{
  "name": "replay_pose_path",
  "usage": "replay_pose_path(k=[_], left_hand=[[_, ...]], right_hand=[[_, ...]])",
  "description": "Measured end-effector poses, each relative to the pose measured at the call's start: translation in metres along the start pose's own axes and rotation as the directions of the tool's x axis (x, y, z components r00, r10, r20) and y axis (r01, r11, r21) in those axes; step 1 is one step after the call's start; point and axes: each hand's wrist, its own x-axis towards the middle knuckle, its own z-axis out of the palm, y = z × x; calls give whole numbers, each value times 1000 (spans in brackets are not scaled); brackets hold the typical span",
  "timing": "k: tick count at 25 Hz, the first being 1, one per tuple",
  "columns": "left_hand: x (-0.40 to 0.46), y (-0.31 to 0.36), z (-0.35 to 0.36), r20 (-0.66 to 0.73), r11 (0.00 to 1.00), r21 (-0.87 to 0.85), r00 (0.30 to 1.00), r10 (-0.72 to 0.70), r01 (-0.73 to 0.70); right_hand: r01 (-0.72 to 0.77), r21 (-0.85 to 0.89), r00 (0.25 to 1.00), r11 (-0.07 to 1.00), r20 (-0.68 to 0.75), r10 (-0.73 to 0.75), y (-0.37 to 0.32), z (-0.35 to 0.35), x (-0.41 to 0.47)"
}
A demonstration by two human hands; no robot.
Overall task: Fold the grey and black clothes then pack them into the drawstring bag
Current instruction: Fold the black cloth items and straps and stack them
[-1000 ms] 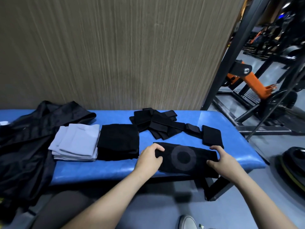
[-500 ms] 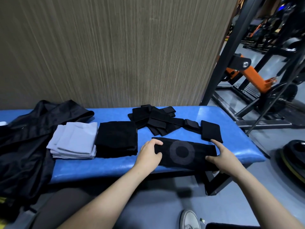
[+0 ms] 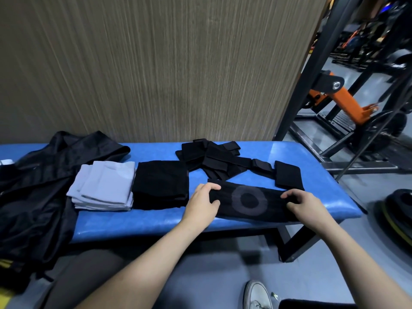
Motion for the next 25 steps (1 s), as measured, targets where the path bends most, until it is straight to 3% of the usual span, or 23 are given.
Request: replay_pose_path(k=[8,14,25], left_hand=[[2,1,-2,20,1000,-7,1000,-13,13],[0,2,-4,18,1000,0,1000,-10,10],[4,2,0,-36,1000,16,999,12,-11]], right_hand=[[73,20,994,997,-80,-71,-3,0,-1],[254,106,962,961,-129,-240,-23,10,-7],[435,125,900,892,-61,-431,-70,46,-12]])
